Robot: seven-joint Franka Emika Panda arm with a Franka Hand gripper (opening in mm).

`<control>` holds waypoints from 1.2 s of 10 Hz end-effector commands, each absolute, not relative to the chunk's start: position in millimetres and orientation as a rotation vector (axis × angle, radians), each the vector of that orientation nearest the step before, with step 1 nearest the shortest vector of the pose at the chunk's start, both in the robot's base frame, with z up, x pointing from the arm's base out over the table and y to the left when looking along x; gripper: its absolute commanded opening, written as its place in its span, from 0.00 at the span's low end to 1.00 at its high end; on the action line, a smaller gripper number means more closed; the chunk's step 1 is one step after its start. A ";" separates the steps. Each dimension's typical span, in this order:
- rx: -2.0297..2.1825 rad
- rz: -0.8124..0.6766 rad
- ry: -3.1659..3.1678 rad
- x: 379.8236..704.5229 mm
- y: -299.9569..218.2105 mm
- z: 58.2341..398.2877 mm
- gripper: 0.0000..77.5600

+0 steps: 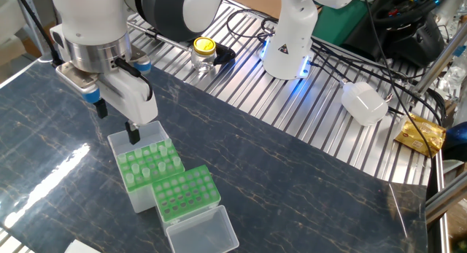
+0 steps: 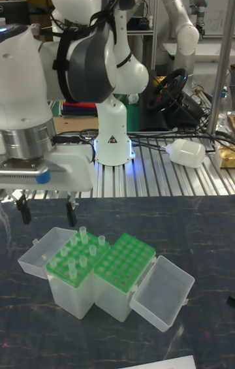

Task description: Transfer all large pipette tips from one holder to another

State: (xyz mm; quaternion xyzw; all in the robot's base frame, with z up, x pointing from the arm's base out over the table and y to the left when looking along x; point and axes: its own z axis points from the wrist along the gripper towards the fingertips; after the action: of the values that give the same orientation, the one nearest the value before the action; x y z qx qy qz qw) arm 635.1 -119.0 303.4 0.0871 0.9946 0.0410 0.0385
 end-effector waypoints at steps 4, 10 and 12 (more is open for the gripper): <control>0.276 0.111 3.097 600.0 -72.8 318.1 1.00; 0.243 0.104 3.108 567.1 -59.1 333.9 1.00; 0.225 0.101 3.113 562.7 -52.7 338.2 1.00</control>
State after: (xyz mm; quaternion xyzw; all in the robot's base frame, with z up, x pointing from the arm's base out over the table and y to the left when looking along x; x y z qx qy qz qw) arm 565.7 -56.7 333.3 0.0767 0.9964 0.0341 0.0101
